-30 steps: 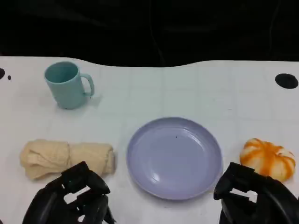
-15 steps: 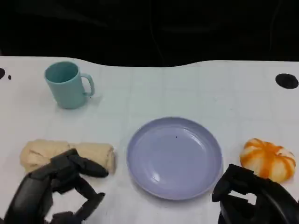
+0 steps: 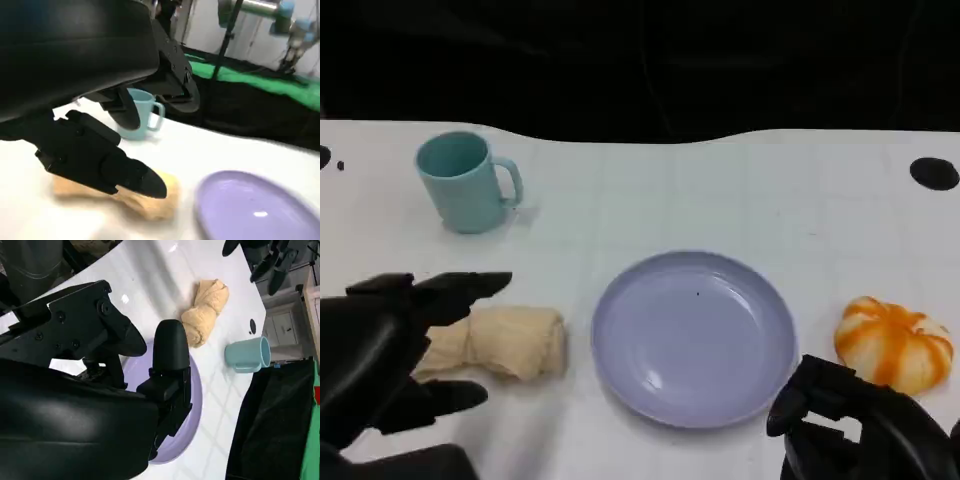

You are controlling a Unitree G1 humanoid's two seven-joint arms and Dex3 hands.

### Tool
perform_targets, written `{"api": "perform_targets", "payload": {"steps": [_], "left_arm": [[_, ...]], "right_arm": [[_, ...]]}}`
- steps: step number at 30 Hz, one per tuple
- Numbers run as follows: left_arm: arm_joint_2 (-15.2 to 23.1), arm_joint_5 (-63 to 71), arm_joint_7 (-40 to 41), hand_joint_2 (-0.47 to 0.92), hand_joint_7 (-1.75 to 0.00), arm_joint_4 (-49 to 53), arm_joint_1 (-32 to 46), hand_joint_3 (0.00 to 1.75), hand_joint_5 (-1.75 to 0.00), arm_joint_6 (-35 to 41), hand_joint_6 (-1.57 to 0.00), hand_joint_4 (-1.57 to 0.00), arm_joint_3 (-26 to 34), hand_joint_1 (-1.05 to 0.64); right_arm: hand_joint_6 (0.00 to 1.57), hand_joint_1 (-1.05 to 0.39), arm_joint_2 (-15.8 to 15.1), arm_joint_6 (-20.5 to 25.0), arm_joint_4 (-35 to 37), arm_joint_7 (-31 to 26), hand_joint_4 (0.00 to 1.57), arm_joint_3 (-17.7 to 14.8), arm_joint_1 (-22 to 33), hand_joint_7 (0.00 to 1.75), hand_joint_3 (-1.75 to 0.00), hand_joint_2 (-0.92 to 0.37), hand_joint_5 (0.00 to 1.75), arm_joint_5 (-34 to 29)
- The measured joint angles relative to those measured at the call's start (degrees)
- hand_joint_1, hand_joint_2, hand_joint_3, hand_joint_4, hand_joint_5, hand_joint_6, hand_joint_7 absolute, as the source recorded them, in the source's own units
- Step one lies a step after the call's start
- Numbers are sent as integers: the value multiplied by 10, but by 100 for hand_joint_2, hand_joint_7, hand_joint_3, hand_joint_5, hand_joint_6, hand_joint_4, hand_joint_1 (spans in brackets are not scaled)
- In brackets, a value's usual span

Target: Grasp the towel on the left side of the plate with the left hand and place it into the plate.

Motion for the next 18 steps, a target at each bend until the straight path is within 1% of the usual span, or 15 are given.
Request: {"api": "perform_targets", "payload": {"steps": [1, 5, 7, 10, 18], "left_arm": [[3, 25, -1, 86, 0, -2, -7, 0, -33, 10, -39, -35, -8, -54], [12, 104, -25, 86, 0, 2, -45, 0, -25, 53, -33, -32, -46, -54], [16, 123, -41, 85, 0, 16, -64, 0, -19, 70, -32, -35, -64, -55], [18, 149, -58, 85, 0, 49, -97, 0, -15, 93, -32, -39, -92, -57], [11, 184, -63, 87, -1, 168, -181, 1, -10, 148, -32, -41, -165, -57]], "right_arm": [[52, -12, 0, -1, 0, 1, 73, -1, 1, 167, -121, -62, 175, 0], [53, -11, 0, -5, 0, 3, 73, -3, 4, 166, -122, -62, 175, 1], [53, -11, 0, -5, 0, 3, 73, -6, 5, 166, -122, -62, 175, 1], [54, -12, -2, -5, -1, 4, 73, -12, 7, 165, -122, -61, 175, 2], [55, -13, -5, -8, 1, 13, 74, -17, 8, 165, -123, -61, 175, 4]]}}
